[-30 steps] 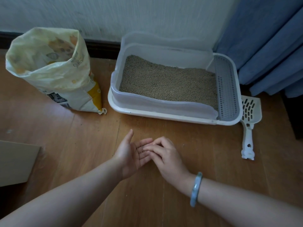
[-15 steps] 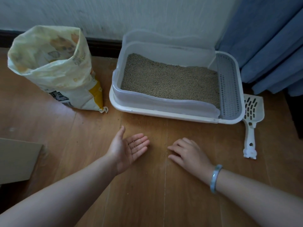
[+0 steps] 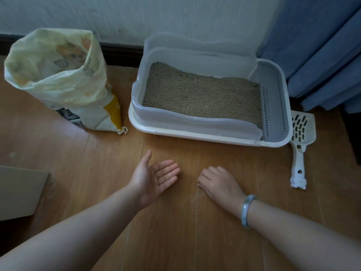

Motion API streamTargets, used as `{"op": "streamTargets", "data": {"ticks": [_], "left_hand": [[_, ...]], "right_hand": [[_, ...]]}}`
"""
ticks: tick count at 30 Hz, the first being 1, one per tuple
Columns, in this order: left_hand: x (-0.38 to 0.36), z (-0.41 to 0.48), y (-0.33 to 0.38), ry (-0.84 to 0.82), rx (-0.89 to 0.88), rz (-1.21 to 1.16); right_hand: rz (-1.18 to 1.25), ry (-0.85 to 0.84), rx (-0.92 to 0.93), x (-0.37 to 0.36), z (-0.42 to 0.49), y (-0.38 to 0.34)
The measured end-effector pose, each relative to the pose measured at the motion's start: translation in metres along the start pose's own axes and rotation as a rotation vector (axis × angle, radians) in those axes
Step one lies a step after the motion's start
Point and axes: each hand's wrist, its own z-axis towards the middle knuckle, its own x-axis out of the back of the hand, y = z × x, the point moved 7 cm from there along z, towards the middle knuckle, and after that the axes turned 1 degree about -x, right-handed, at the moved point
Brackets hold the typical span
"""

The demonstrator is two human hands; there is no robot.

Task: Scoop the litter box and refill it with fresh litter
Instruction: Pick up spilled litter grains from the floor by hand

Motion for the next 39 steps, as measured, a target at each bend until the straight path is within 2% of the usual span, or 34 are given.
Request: {"op": "streamTargets", "data": {"ticks": [4, 8, 11, 21, 27, 30, 33, 37, 39], "left_hand": [[-0.001, -0.001, -0.003, -0.008, 0.005, 0.009], [-0.002, -0.001, -0.003, -0.007, 0.003, 0.012], [-0.003, -0.002, -0.003, -0.007, 0.002, 0.013], [-0.005, -0.003, -0.001, -0.008, -0.001, 0.022], [-0.005, -0.004, -0.003, -0.014, -0.003, 0.031], [-0.006, -0.003, -0.003, -0.015, -0.003, 0.034], [-0.008, -0.003, -0.004, -0.019, -0.002, 0.033], [-0.012, -0.005, -0.006, -0.039, 0.001, 0.03], [-0.018, -0.008, -0.009, -0.053, 0.017, 0.028]], "right_hand": [[-0.091, -0.039, 0.004, -0.003, 0.0, -0.005], [-0.083, -0.123, -0.113, -0.009, 0.003, -0.006], [-0.105, -0.165, -0.132, -0.01, 0.007, -0.004], [-0.048, -0.132, -0.163, 0.005, 0.005, -0.003], [-0.065, -0.275, -0.361, -0.011, 0.007, -0.004], [-0.082, -0.331, -0.356, -0.01, 0.011, -0.009], [0.193, -0.321, -0.409, -0.003, 0.009, -0.004], [0.715, -0.074, -0.441, 0.03, 0.016, -0.009], [0.756, -0.005, -0.392, 0.044, 0.02, -0.018]]}}
